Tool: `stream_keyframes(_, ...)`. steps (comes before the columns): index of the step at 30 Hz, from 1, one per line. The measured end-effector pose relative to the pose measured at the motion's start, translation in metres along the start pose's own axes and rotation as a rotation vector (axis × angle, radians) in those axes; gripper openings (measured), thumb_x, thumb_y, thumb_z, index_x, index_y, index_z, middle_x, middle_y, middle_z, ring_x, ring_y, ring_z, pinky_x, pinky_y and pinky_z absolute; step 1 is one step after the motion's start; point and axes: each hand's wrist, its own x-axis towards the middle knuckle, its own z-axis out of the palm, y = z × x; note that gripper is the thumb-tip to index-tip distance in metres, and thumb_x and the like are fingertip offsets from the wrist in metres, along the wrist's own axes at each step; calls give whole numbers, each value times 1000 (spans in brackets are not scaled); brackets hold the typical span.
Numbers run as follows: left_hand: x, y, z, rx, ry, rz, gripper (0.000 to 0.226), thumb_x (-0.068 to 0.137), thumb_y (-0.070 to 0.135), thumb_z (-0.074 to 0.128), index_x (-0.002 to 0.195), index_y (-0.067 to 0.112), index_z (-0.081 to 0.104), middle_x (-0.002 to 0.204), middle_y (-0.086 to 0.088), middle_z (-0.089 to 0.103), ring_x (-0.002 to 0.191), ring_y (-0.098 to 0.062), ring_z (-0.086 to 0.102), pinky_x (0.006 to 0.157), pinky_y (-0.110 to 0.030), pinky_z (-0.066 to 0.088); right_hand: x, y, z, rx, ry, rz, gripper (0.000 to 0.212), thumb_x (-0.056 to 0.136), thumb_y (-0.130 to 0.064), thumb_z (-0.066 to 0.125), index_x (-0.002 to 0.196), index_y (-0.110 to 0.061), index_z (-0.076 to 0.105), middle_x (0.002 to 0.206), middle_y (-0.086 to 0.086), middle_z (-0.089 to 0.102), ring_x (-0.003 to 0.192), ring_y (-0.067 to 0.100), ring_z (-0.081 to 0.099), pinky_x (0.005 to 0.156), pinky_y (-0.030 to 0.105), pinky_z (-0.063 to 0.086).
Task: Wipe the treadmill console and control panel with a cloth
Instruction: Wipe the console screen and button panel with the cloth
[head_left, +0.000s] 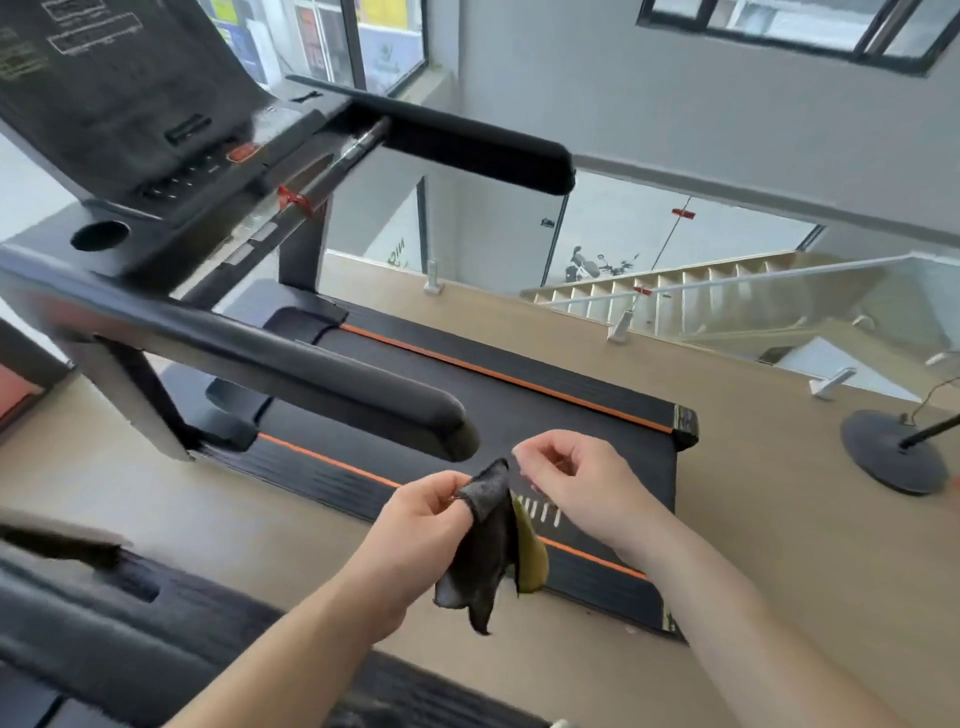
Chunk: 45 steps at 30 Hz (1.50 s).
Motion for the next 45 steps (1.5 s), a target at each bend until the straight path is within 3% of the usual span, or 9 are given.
stream_keyframes(5,32,52,81,-9,22,19,20,102,25,56,94,21,74,90,-18,75,84,-24,73,78,-39,57,26,26,-90,-65,-152,-72,27,100,-23,62,118,-41,71,101,-15,72,79,-4,65,73,10,47)
stream_keyframes(7,42,75,103,-67,-15,24,20,103,27,57,100,15,72,86,-16,78,86,-30,77,81,-43,62,44,25,-120,-88,-144,-98,25,100,-21,62,106,-42,75,90,-16,73,73,0,63,70,17,49)
stream_keyframes(10,69,97,120,-14,110,10,24,102,42,58,101,23,72,85,0,79,84,-13,76,84,-38,63,81,16,-153,-87,-123,-140,22,98,-22,64,90,-38,77,81,-14,75,81,9,69,74,29,58)
stream_keyframes(16,167,114,114,-376,242,-376,51,101,64,41,109,26,73,100,-2,78,97,-23,74,97,-46,58,177,-26,-174,-59,-106,-209,11,90,-23,70,87,-31,77,78,-14,75,76,6,70,70,22,53)
stream_keyframes(23,300,182,53,-697,299,-235,50,89,64,61,109,21,77,92,-4,74,89,-25,70,89,-40,55,323,-114,-185,-54,-302,-257,14,86,-10,72,87,-22,78,78,-2,79,73,7,72,72,19,54)
stream_keyframes(28,363,238,-2,-774,423,-110,33,101,42,60,119,17,73,115,-12,77,105,-26,74,90,-40,58,414,-178,-181,-63,-418,-342,19,82,-9,74,88,-28,77,84,0,79,79,13,73,74,26,56)
stream_keyframes(32,404,259,-46,-669,637,-80,20,101,36,64,102,20,77,101,-12,79,95,-27,76,93,-46,59,487,-226,-156,-172,-487,-495,22,85,-8,75,98,-26,77,89,-5,77,67,-3,64,64,12,49)
stream_keyframes(38,452,251,-143,55,1059,-206,20,91,43,66,83,26,60,76,8,69,74,-8,65,70,-28,54,602,-286,-80,-284,-633,-678,14,91,-15,69,93,-27,77,85,-1,76,66,2,61,64,15,49)
stream_keyframes(45,447,260,-265,-43,1463,-158,12,93,32,69,84,28,63,79,10,71,79,-5,70,75,-24,56,667,-382,37,-394,-893,-792,15,93,-15,64,93,-21,78,76,-3,75,64,7,63,65,24,52)
